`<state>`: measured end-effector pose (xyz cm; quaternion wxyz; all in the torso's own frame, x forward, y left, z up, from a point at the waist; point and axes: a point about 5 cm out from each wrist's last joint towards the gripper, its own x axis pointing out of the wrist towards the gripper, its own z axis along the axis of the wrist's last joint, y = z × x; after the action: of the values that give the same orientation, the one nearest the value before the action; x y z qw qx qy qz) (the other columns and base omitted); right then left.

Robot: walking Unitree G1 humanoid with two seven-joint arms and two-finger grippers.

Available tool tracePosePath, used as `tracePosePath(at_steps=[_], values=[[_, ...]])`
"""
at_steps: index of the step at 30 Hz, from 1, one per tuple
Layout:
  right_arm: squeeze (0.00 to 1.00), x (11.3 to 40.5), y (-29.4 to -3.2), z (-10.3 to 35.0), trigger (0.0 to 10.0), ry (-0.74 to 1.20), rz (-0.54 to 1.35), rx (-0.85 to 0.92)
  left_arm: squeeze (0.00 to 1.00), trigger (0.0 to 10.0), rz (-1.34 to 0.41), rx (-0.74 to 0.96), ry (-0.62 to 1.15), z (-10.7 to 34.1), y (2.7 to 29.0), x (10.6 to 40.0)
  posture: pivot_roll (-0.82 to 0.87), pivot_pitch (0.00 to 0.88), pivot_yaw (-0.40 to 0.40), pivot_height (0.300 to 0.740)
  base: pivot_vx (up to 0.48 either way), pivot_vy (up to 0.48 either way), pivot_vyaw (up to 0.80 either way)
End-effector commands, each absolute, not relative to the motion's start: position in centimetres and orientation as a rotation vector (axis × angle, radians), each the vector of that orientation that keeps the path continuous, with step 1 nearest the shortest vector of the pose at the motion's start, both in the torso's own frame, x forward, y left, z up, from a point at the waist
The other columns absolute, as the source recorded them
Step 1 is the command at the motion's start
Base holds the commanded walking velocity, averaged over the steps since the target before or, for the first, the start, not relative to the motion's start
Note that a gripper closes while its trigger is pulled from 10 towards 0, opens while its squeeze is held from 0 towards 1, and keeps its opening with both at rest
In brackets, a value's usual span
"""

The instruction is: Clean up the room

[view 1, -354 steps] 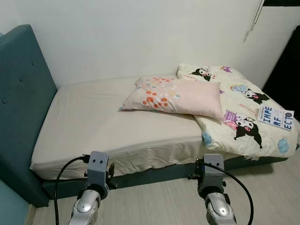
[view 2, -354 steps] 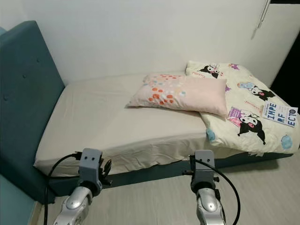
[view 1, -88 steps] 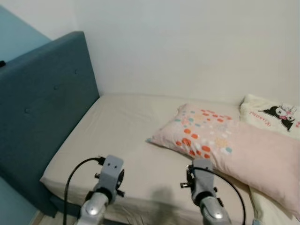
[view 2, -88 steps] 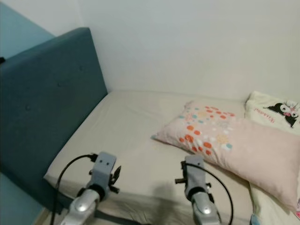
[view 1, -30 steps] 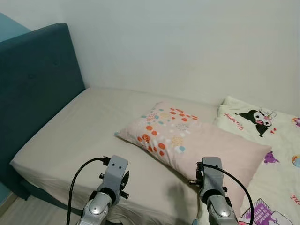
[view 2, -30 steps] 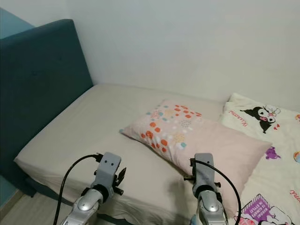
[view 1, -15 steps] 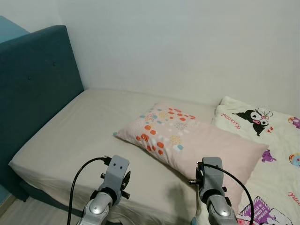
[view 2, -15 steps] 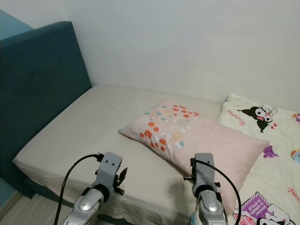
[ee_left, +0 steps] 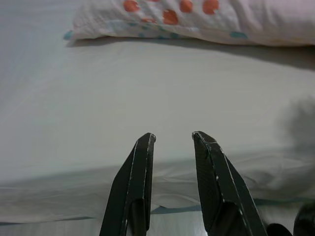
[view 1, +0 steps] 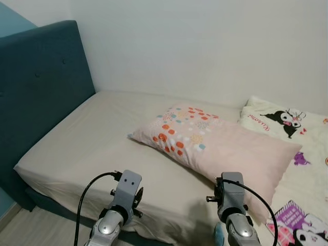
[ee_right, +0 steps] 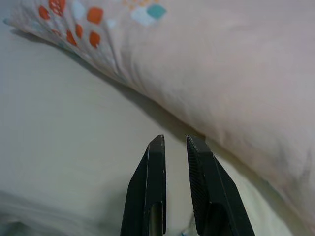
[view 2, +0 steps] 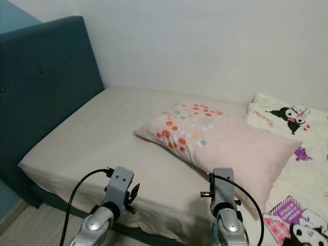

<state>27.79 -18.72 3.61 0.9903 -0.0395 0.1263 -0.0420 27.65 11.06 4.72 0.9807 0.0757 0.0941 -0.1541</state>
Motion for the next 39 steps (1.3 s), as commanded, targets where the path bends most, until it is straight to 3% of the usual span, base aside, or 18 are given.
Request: tracePosePath(at_steps=[1,39], values=[[0.0,27.76,-18.66,3.57,10.0,0.257,-0.089,-0.071,0.0,10.0,-0.318,0.145,0.2,4.59,10.99,27.48,-0.04,0.068,0.0,0.635,0.0,0.0,0.0],[0.0,27.38,-18.55,3.39,10.0,0.275,-0.093,-0.046,0.0,10.0,-0.352,0.156,0.215,4.32,11.41,27.25,-0.04,0.074,-0.008,0.597,0.0,0.0,0.0]])
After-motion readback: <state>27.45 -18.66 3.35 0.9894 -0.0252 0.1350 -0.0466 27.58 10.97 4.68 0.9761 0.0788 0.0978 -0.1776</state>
